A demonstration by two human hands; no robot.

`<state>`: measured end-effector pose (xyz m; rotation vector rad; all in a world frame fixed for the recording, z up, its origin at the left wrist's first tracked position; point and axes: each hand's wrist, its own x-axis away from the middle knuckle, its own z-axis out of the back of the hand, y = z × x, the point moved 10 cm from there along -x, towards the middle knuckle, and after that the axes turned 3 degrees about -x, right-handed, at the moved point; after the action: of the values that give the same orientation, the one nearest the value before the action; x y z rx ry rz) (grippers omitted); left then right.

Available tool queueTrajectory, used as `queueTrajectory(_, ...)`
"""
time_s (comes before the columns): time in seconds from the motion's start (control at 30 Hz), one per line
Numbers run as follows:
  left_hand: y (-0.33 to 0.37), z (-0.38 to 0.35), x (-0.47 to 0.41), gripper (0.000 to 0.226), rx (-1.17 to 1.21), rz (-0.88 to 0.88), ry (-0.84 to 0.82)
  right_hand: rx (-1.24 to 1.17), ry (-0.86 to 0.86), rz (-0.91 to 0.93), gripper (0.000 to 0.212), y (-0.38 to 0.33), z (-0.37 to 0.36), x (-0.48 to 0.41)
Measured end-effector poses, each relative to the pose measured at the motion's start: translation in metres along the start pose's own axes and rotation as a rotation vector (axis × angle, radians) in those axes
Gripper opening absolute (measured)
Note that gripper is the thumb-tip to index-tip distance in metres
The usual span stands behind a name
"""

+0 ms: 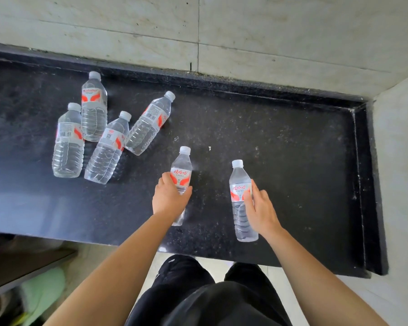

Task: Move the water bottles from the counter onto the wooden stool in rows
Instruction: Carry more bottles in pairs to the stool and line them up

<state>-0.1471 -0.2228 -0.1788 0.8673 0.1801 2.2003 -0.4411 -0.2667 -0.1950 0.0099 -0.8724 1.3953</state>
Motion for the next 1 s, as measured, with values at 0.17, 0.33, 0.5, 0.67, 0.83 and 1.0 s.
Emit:
queueTrajectory(0.17,-0.007,-0.016,0.047,0.054,0.089,0.145,0.048,0.074,0.035,0.032,0.084,0.005,0.021,0.002)
queueTrajectory(0.33,-0.006,-0.021,0.098,0.059,0.195,0.266,0.196,0.166,-0.041,0.126,0.101,-0.011,0.010,0.004)
queueTrajectory(0.5,0.001,0.000,0.146,0.057,0.299,0.307,0.401,0.082,-0.047,0.118,0.072,-0.014,0.015,-0.001)
queueTrajectory(0.67,-0.005,0.038,0.188,0.055,0.418,0.315,0.583,-0.041,-0.012,0.326,0.067,-0.052,0.041,0.028)
queueTrajectory(0.83,-0.018,0.098,0.234,0.054,0.541,0.284,0.797,-0.209,0.018,0.621,0.077,-0.138,0.063,0.093)
queueTrajectory(1.0,-0.086,0.172,0.325,0.053,0.592,0.223,1.048,-0.377,0.024,0.910,0.082,-0.233,0.056,0.206)
